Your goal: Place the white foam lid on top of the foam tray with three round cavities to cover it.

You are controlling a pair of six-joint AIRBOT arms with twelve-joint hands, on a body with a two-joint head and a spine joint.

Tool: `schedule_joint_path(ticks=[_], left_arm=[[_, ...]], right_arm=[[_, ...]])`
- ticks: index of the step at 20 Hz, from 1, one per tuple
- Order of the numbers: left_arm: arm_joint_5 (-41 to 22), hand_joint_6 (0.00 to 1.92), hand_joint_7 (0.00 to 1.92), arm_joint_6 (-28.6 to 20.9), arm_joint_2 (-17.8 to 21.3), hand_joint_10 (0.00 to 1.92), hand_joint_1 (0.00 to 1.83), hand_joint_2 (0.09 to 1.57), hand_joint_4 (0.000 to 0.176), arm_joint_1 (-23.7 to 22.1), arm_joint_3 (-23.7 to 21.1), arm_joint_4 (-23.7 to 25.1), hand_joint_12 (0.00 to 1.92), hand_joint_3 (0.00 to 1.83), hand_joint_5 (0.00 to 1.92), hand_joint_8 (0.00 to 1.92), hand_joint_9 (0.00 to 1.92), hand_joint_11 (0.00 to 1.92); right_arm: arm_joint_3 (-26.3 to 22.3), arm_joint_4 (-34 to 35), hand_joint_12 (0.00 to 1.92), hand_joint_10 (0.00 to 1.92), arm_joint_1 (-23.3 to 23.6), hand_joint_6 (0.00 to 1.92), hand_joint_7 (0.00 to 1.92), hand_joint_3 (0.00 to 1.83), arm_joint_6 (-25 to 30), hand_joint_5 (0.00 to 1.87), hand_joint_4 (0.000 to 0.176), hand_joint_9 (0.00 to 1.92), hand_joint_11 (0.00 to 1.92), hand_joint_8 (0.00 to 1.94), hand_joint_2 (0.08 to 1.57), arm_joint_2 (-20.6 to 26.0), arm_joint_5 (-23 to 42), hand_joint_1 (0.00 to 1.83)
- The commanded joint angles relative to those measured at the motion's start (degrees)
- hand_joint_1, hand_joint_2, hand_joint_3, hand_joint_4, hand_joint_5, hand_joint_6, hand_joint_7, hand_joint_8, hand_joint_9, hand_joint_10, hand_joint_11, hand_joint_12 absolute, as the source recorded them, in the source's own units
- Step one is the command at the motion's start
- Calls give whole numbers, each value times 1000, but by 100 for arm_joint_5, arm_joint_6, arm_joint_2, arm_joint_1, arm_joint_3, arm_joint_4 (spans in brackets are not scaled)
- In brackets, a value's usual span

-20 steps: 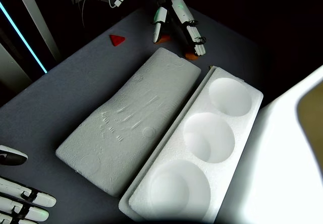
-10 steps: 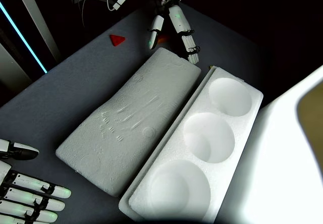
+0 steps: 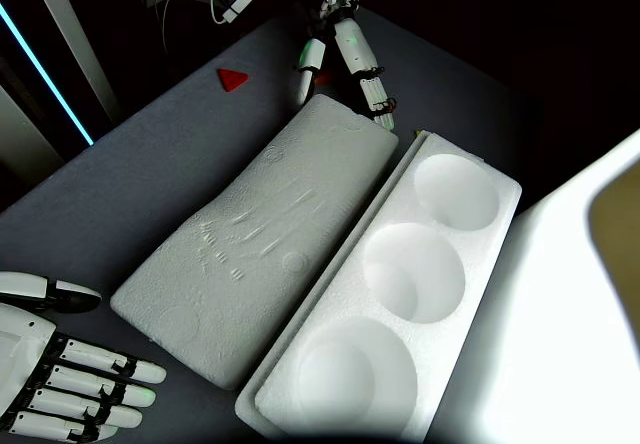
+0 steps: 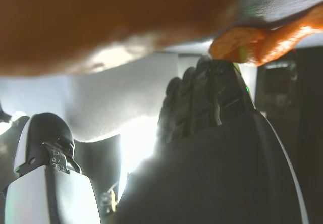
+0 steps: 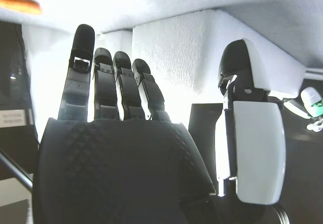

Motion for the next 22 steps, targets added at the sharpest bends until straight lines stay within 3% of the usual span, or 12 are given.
schedule_joint_path(ticks=[1, 3, 4, 9, 12, 13, 14, 17, 18, 22], left_arm=[[-580, 0, 0, -5, -47, 0, 479, 993, 0, -34, 18, -72, 0, 2, 0, 0, 0, 0], [-589, 0, 0, 16, -76, 0, 464, 992, 0, -56, 31, -108, 0, 1, 0, 0, 0, 0], [-599, 0, 0, 23, -92, 0, 452, 998, 0, -70, 37, -135, 0, 4, 0, 0, 0, 0], [-666, 0, 0, 27, -173, 0, 448, 1006, 0, -128, 56, -193, 0, 6, 0, 0, 0, 0], [-700, 0, 0, 10, -205, 0, 442, 1009, 0, -129, 49, -215, 0, 6, 0, 0, 0, 0], [-709, 0, 0, 2, -207, 0, 442, 1009, 0, -129, 44, -206, 0, 6, 0, 0, 0, 0], [-713, 0, 0, 0, -211, 0, 464, 1004, 0, -128, 36, -200, 0, 2, 0, 0, 0, 0], [-726, 0, 0, -32, -237, 0, 476, 998, 0, -117, 15, -160, 0, 0, 0, 0, 0, 0], [-750, 1, 0, -67, -249, 0, 491, 996, 0, -107, 9, -147, 0, 0, 2, 0, 0, 0], [-764, 3, 0, -103, -267, 0, 495, 991, 0, -85, -9, -112, 0, 0, 11, 0, 0, 0]], right_arm=[[53, 69, 725, 0, 56, 0, 0, 1, 15, 0, 0, 0, 0, 0, 1112, 23, 634, 548], [92, 130, 726, 0, 76, 0, 0, 1, 16, 0, 0, 0, 0, 0, 1112, -46, 649, 552], [115, 174, 596, 0, 83, 0, 0, 1, 16, 0, 0, 0, 0, 0, 1123, -85, 669, 581], [155, 344, 434, 0, 92, 0, 0, 0, 36, 0, 0, 0, 0, 0, 1105, -180, 808, 544], [202, 371, 683, 0, 98, 0, 0, 0, 136, 0, 0, 0, 0, 0, 1099, -275, 874, 532], [219, 380, 683, 0, 109, 0, 0, 0, 147, 0, 0, 0, 0, 0, 1099, -302, 882, 532], [229, 383, 1040, 8, 117, 0, 0, 1, 155, 0, 0, 21, 0, 0, 1111, -317, 890, 489], [250, 386, 994, 0, 140, 0, 0, 1, 225, 0, 0, 0, 0, 0, 1134, -345, 945, 541], [256, 383, 1117, 10, 142, 0, 0, 2, 258, 0, 0, 27, 0, 0, 1132, -356, 957, 499], [277, 327, 1181, 16, 172, 0, 0, 1, 339, 0, 0, 53, 0, 0, 1160, -412, 980, 512]])
